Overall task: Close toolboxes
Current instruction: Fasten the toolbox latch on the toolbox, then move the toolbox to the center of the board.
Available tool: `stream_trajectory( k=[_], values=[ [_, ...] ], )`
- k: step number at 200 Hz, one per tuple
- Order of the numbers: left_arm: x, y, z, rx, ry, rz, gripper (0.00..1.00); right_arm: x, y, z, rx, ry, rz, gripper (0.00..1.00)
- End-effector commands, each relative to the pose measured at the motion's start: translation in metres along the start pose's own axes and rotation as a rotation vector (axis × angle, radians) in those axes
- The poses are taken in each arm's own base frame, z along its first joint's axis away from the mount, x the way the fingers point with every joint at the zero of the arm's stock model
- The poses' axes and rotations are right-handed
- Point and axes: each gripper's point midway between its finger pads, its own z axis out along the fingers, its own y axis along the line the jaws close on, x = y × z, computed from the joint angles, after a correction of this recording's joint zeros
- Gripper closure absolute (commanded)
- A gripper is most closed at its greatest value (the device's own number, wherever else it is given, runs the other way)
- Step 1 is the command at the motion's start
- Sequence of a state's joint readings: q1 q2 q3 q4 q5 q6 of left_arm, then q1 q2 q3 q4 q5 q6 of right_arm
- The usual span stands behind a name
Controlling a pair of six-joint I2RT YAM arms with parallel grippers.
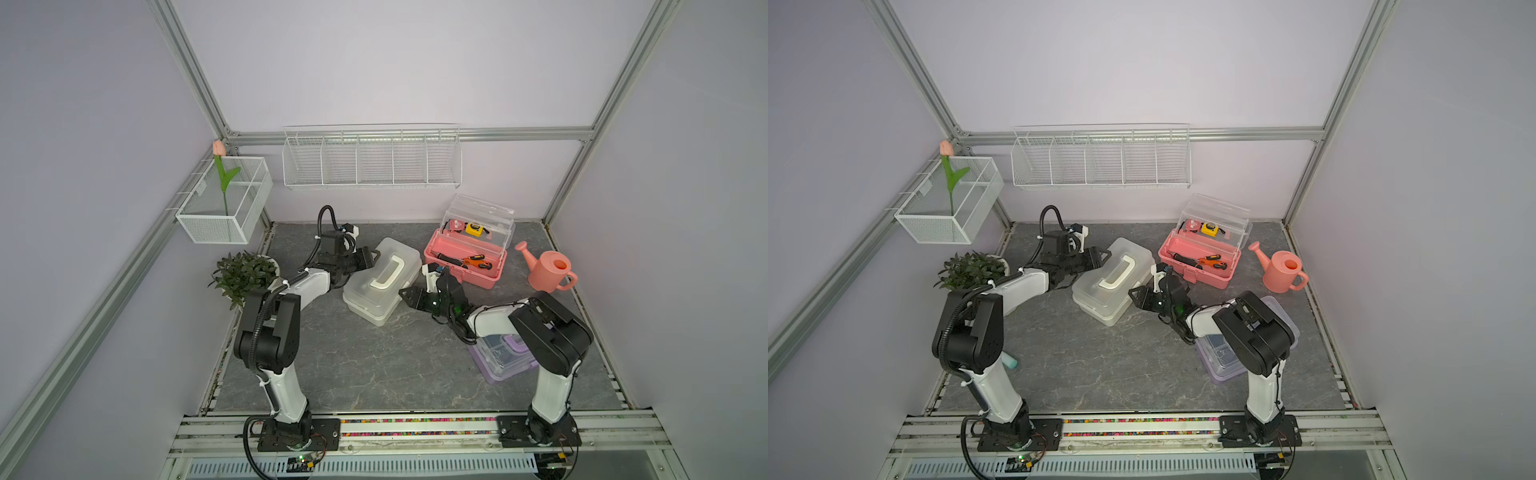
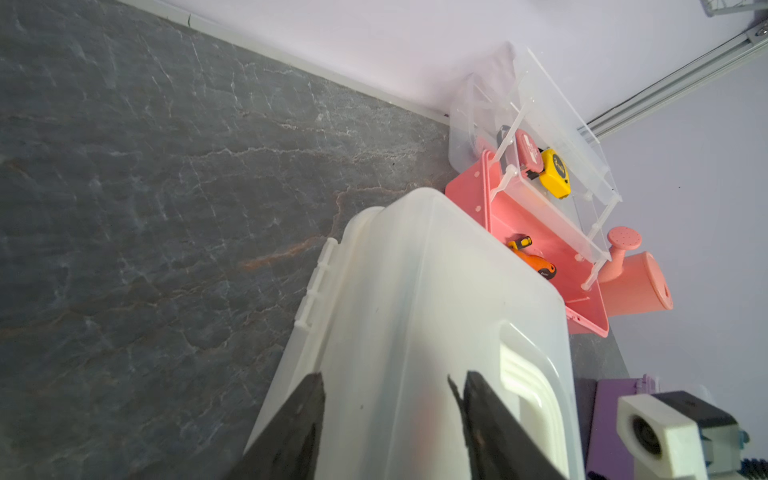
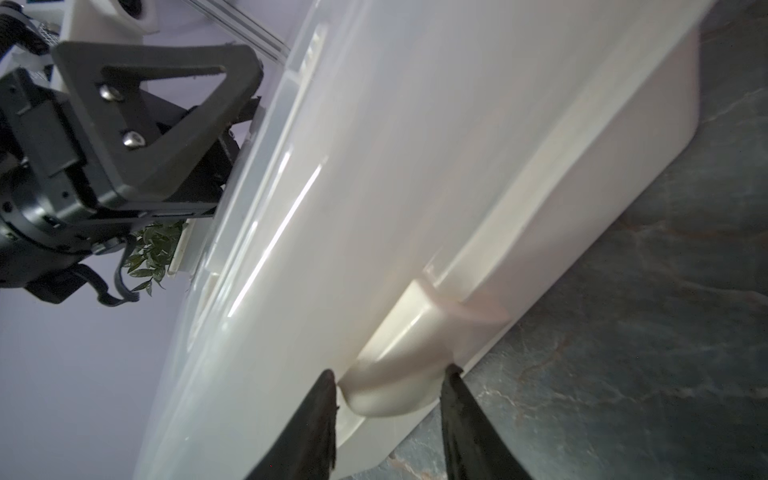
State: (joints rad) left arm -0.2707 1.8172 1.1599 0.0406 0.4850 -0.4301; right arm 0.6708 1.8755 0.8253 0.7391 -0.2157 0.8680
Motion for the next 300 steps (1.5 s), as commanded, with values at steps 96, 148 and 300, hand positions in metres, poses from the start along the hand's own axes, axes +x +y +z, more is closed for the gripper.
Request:
stream_trajectory(
  k=[96, 148, 300],
  values=[
    [-0.012, -0.016, -0.098, -0.186, -0.059, -0.098, 0.26, -0.019, 0.059, 0.017, -0.171, -0.003, -0.068, 0.48],
    [-0.016, -0.037, -0.128, -0.147, -0.129, -0.082, 0.26, -0.022, 0.087, 0.059, -0.205, 0.013, -0.128, 0.48],
    [-0.002, -0.057, -0.144, -0.031, -0.157, -0.090, 0.26, -0.066, 0.071, 0.065, 0.005, 0.190, -0.435, 0.47]
  ],
)
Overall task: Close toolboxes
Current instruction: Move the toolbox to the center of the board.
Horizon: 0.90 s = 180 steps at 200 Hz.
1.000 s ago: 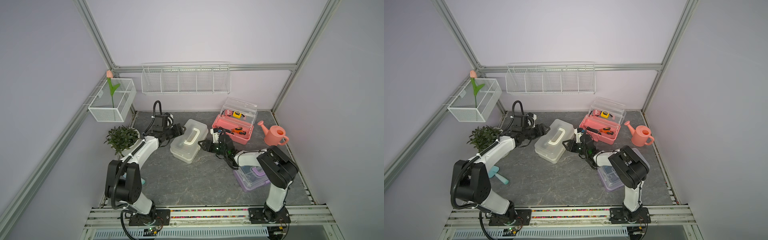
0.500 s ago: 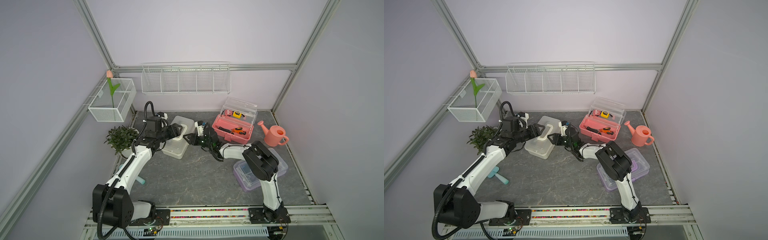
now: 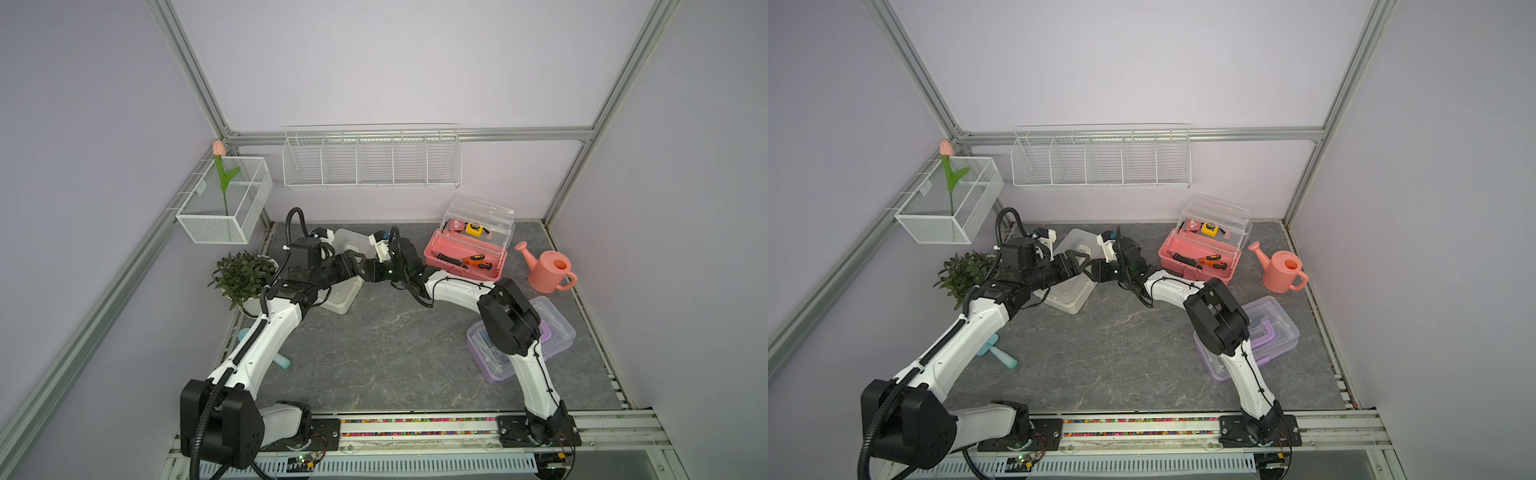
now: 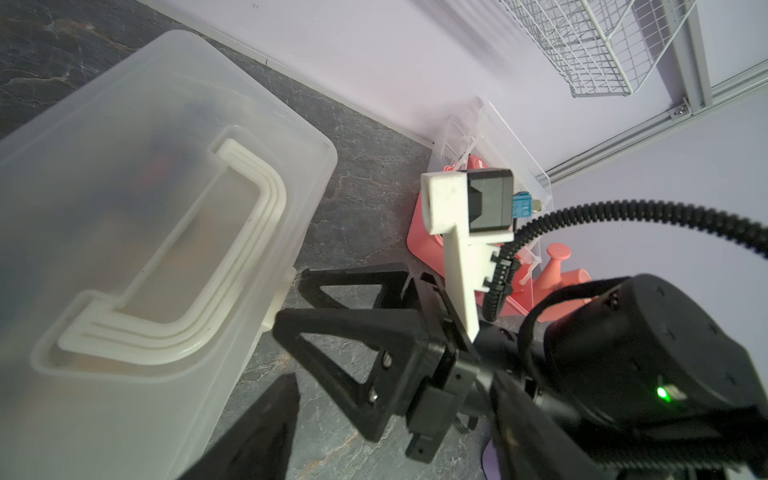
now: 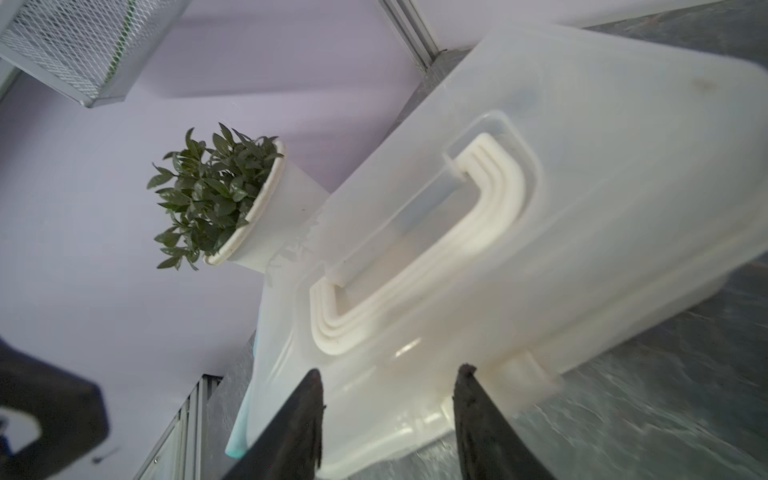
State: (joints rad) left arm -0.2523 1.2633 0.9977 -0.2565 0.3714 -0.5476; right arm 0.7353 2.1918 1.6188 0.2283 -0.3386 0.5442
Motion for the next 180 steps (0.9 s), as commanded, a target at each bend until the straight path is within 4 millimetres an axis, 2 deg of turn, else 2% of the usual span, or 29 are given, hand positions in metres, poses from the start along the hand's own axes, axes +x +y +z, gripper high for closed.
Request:
stream_trajectory(
  k=[1, 37, 49, 50, 53, 55, 82, 109, 138, 180],
  values=[
    [0.001, -0.005, -0.005, 0.037, -0.013, -0.005, 0.26, -0.010, -0.030, -0.047, 0.123, 0.068, -0.090, 0.47],
    [0.018, -0.010, 0.003, 0.107, 0.055, 0.006, 0.25, -0.022, -0.082, -0.116, 0.443, 0.185, -0.277, 0.38],
    [0.022, -0.008, 0.005, 0.102, 0.054, 0.001, 0.19, -0.027, -0.099, -0.136, 0.560, 0.222, -0.332, 0.34],
    [0.022, -0.007, 0.005, 0.100, 0.053, 0.001, 0.17, -0.027, -0.101, -0.138, 0.570, 0.226, -0.335, 0.34],
    [0.022, -0.006, 0.005, 0.094, 0.047, 0.002, 0.03, -0.028, -0.106, -0.142, 0.596, 0.235, -0.343, 0.33],
    [0.022, -0.006, 0.005, 0.091, 0.045, 0.003, 0.00, -0.029, -0.108, -0.145, 0.613, 0.241, -0.347, 0.32],
    [0.022, 0.001, 0.006, 0.056, 0.021, -0.007, 0.00, -0.039, -0.141, -0.173, 0.784, 0.280, -0.400, 0.28],
    [0.022, 0.007, 0.009, 0.031, 0.012, -0.035, 0.00, -0.041, -0.163, -0.172, 0.820, 0.323, -0.401, 0.27],
    [0.025, 0.007, 0.011, 0.050, 0.012, -0.067, 0.00, -0.041, -0.177, -0.153, 0.790, 0.355, -0.376, 0.28],
    [0.034, 0.009, 0.013, 0.070, 0.027, -0.097, 0.00, -0.034, -0.185, -0.121, 0.715, 0.405, -0.329, 0.30]
  ],
)
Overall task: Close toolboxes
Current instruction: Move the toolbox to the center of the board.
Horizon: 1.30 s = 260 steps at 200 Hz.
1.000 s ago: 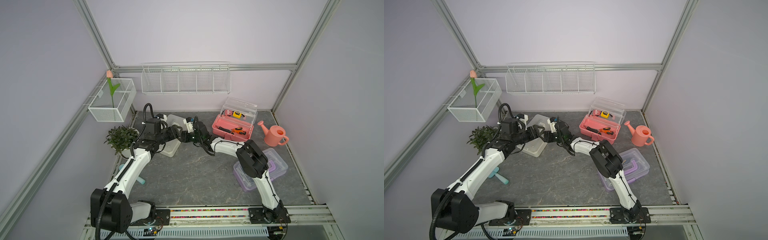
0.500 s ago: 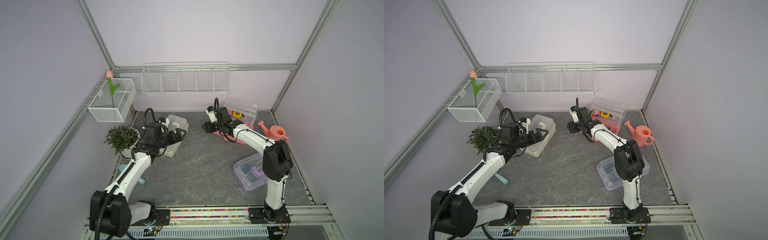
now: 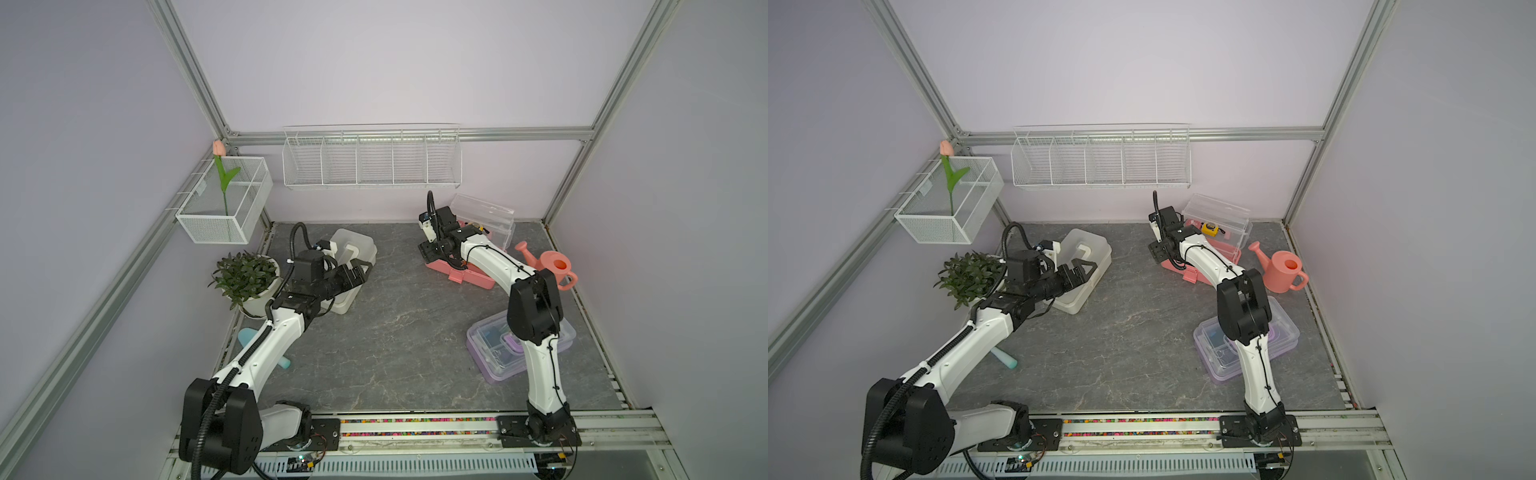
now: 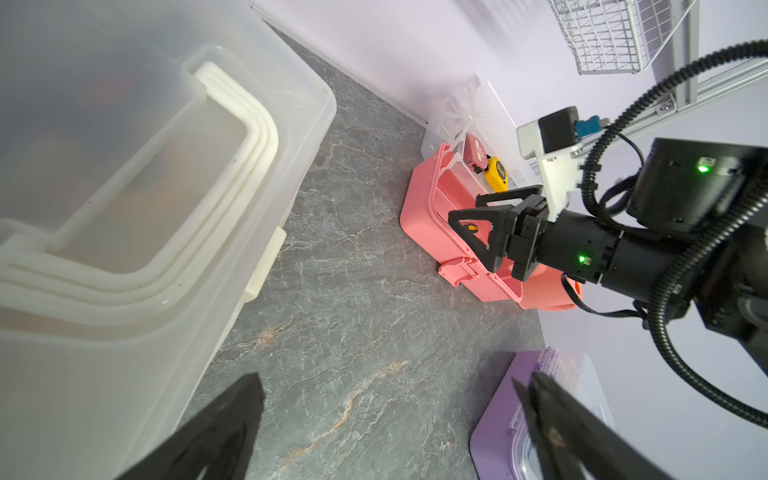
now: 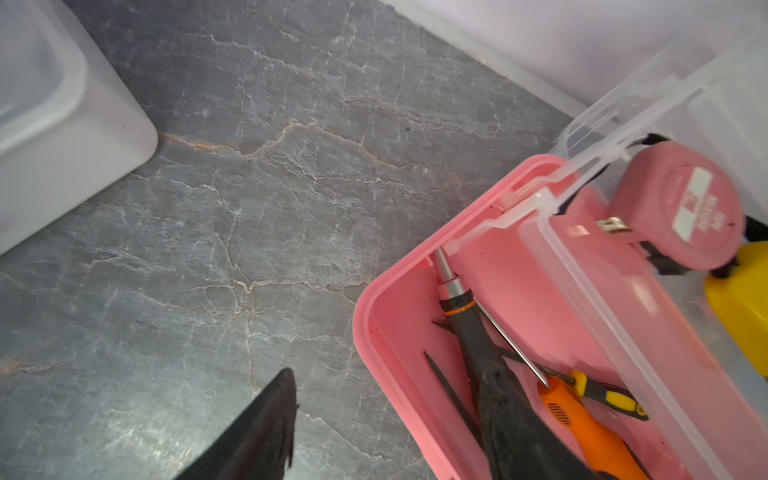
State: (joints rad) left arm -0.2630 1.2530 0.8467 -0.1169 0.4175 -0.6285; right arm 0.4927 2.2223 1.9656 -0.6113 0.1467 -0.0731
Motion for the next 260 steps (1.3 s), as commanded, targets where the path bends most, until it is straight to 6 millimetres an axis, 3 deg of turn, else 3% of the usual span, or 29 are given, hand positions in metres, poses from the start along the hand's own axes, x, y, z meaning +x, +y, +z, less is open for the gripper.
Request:
stream_trajectory(
  k=[1, 34, 96, 118, 201, 234, 260],
  values=[
    [0.002, -0.004, 0.000, 0.028, -0.007, -0.020, 0.00, 0.008, 0.012, 0.012, -0.058, 0.065, -0.024, 0.30],
    [0.004, -0.007, -0.002, 0.042, 0.002, -0.023, 0.01, 0.020, 0.024, 0.026, -0.118, 0.121, -0.005, 0.32],
    [0.003, -0.011, -0.002, 0.054, -0.004, -0.024, 0.00, 0.033, 0.057, 0.016, -0.237, 0.107, 0.007, 0.48],
    [0.004, -0.010, -0.001, 0.057, -0.004, -0.032, 0.00, 0.041, 0.082, 0.007, -0.280, 0.104, -0.025, 0.54],
    [0.005, -0.003, 0.001, 0.033, -0.015, -0.046, 0.00, 0.096, 0.200, -0.045, -0.455, 0.099, -0.050, 0.53],
    [-0.009, -0.006, -0.007, -0.012, -0.046, 0.011, 0.01, 0.110, 0.246, -0.069, -0.529, 0.094, -0.057, 0.52],
    [-0.022, -0.003, -0.019, -0.086, -0.093, 0.021, 0.00, 0.109, 0.268, -0.093, -0.590, 0.076, -0.074, 0.50]
  ],
)
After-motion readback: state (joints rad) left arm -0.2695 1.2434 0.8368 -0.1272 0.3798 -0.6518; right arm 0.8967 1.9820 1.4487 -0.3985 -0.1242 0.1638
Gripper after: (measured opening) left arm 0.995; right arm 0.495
